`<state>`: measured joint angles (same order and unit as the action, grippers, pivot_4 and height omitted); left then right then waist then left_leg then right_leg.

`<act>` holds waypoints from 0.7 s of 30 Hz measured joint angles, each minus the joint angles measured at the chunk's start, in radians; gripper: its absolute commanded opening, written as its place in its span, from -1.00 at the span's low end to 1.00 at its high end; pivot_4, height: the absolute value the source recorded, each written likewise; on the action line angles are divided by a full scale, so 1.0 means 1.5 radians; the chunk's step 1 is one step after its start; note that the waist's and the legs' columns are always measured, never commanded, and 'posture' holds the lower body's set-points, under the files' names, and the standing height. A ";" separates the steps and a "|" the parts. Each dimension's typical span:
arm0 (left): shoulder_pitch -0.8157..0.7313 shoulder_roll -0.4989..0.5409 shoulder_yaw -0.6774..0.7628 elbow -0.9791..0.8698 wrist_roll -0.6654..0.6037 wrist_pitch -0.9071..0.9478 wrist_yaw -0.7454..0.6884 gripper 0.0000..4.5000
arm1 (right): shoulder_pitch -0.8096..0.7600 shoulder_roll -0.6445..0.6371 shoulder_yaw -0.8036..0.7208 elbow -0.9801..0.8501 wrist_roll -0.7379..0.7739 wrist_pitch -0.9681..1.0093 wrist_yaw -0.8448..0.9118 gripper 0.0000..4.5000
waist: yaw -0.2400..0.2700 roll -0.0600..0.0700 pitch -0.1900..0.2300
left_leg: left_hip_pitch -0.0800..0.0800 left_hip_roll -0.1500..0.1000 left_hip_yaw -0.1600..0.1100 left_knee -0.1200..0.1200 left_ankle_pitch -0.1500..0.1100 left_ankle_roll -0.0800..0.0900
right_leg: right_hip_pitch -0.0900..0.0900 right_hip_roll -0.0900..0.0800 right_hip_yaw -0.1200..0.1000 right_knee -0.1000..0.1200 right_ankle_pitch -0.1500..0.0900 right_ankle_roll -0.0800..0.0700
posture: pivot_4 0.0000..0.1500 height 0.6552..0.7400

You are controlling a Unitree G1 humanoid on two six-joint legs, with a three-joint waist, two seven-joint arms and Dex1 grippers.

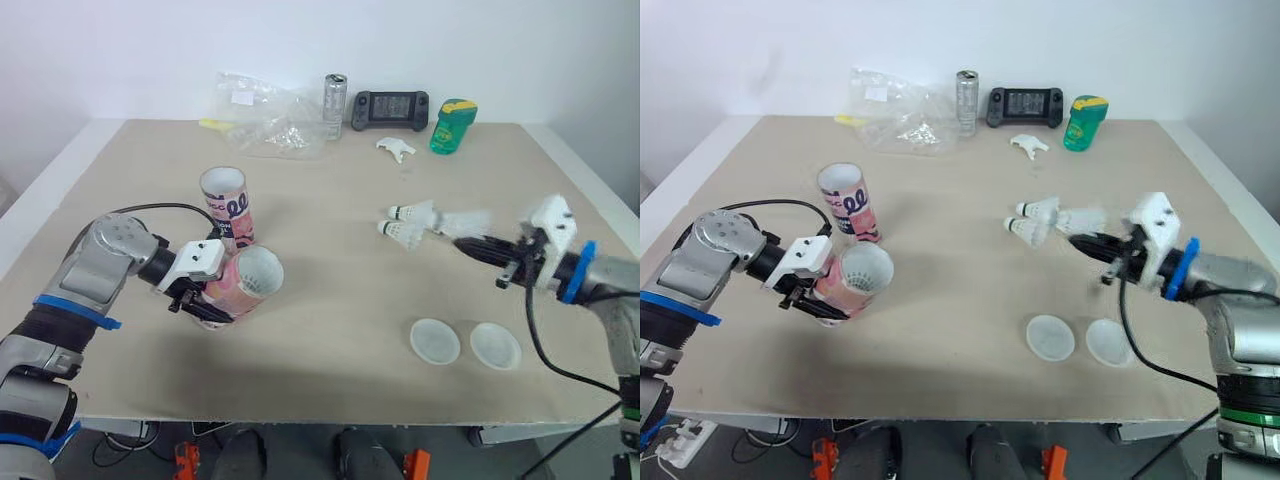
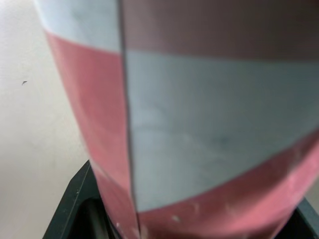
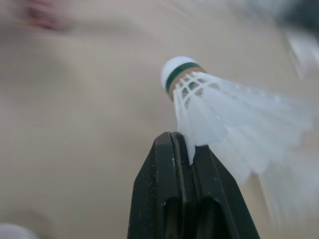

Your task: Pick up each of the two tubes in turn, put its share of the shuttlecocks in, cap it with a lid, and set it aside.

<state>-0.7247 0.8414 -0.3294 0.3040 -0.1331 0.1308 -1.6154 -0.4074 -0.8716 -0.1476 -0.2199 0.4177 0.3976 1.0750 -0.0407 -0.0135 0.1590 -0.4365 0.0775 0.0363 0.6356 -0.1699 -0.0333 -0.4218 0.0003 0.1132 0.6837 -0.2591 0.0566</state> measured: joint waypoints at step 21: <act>-0.013 -0.008 -0.009 0.011 -0.009 -0.008 0.001 0.09 | -0.369 0.208 0.394 0.109 -0.197 -0.150 0.147 0.35 | 0.010 -0.001 0.000 | -0.002 -0.001 0.000 0.000 0.001 0.000 | -0.001 -0.001 -0.001 0.001 -0.001 -0.001 | 1.00 0.61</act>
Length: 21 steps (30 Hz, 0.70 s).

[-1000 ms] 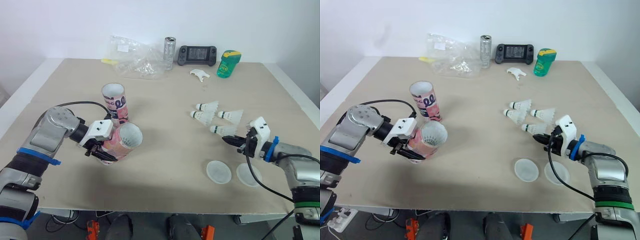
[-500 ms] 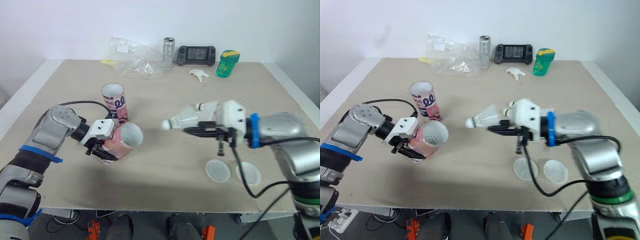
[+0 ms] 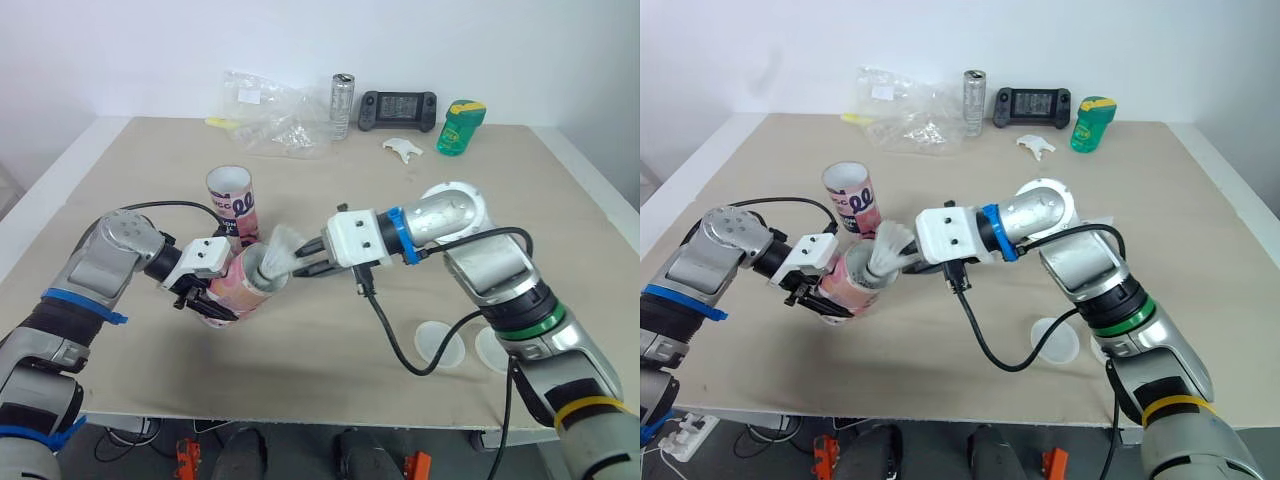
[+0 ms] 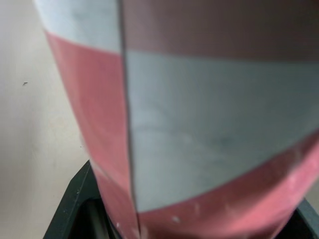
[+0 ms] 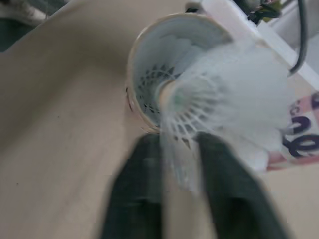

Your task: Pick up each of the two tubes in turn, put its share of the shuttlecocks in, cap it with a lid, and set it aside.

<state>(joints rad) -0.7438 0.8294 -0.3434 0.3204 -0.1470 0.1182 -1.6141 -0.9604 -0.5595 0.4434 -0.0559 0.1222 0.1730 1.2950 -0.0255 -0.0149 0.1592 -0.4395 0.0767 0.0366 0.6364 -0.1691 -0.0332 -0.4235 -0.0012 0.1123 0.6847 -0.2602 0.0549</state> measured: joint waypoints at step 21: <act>0.018 0.003 0.022 -0.018 0.006 0.021 0.000 0.09 | -0.074 0.103 0.002 0.129 0.014 -0.002 0.037 -0.97 | -0.001 0.000 0.000 | 0.000 0.002 0.000 -0.001 0.000 0.000 | 0.000 0.003 0.000 0.000 0.000 -0.002 | 1.00 0.61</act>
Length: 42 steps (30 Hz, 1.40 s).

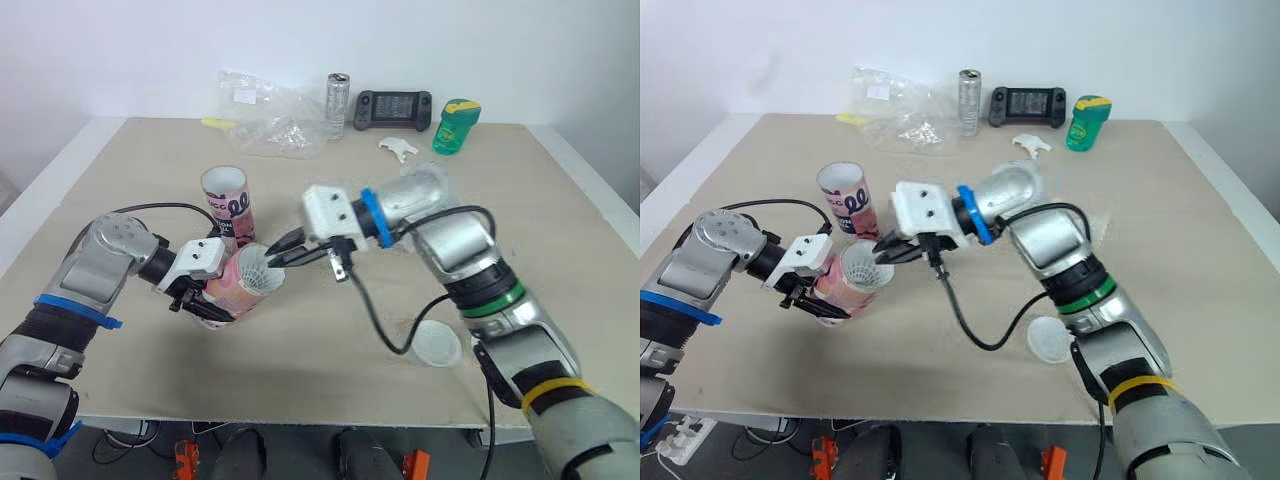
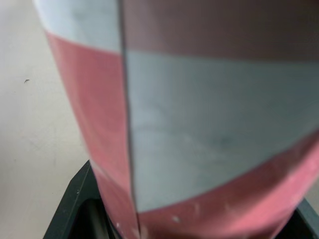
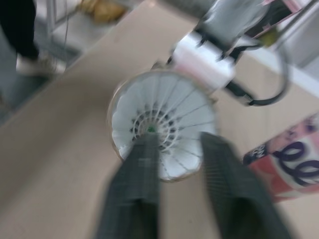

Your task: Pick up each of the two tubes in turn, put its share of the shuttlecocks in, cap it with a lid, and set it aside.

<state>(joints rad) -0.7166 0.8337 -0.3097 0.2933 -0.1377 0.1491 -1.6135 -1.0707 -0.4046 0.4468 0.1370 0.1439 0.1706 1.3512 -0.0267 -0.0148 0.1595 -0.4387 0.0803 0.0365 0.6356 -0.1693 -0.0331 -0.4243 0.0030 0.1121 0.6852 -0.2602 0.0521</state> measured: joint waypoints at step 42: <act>0.077 -0.049 0.081 -0.058 -0.031 0.030 0.050 0.09 | -0.070 -0.058 -0.084 0.082 -0.003 -0.041 0.143 -0.85 | 0.005 -0.004 -0.001 | 0.002 0.001 -0.007 0.000 -0.003 -0.005 | -0.001 0.005 -0.001 0.010 -0.009 -0.006 | 1.00 0.61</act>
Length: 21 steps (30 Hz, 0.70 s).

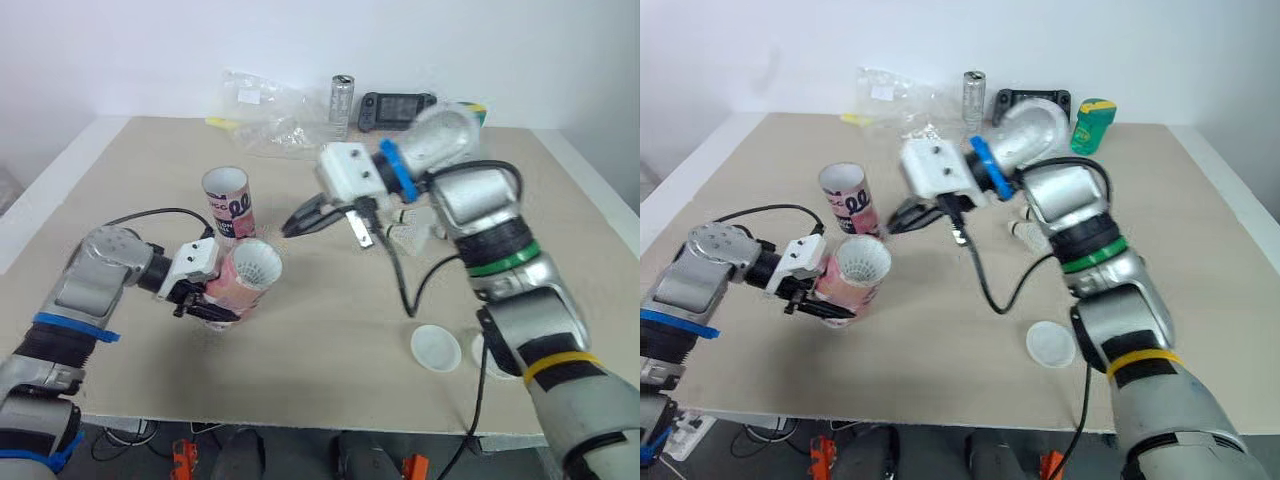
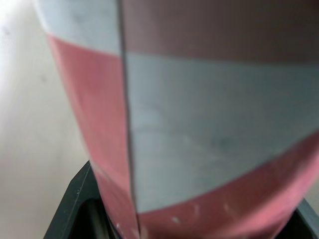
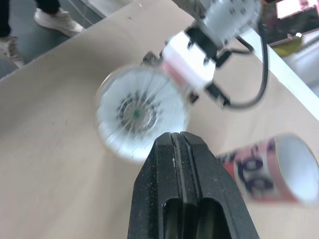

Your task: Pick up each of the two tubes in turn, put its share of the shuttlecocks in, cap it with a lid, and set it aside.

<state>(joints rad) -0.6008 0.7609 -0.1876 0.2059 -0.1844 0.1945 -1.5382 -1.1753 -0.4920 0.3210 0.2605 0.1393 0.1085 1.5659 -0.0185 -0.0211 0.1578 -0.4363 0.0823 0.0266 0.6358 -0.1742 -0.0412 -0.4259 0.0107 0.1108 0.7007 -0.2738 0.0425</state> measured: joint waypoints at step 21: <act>0.083 -0.321 -0.021 0.029 -0.030 -0.107 0.269 0.09 | 0.340 -0.313 0.042 -0.130 -0.085 0.055 -0.029 0.42 | -0.018 0.001 0.004 | 0.000 -0.002 0.000 0.002 -0.003 0.002 | 0.002 0.001 0.003 -0.001 0.000 0.006 | 1.00 0.61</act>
<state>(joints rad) -0.4762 0.2797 -0.2197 0.2491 -0.2287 0.0333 -1.1352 -0.6656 -0.9613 0.3833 0.0660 0.0125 0.1915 1.5228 -0.0459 -0.0202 0.1633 -0.4361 0.0788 0.0258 0.6389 -0.1792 -0.0386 -0.4224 0.0114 0.1146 0.6990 -0.2743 0.0509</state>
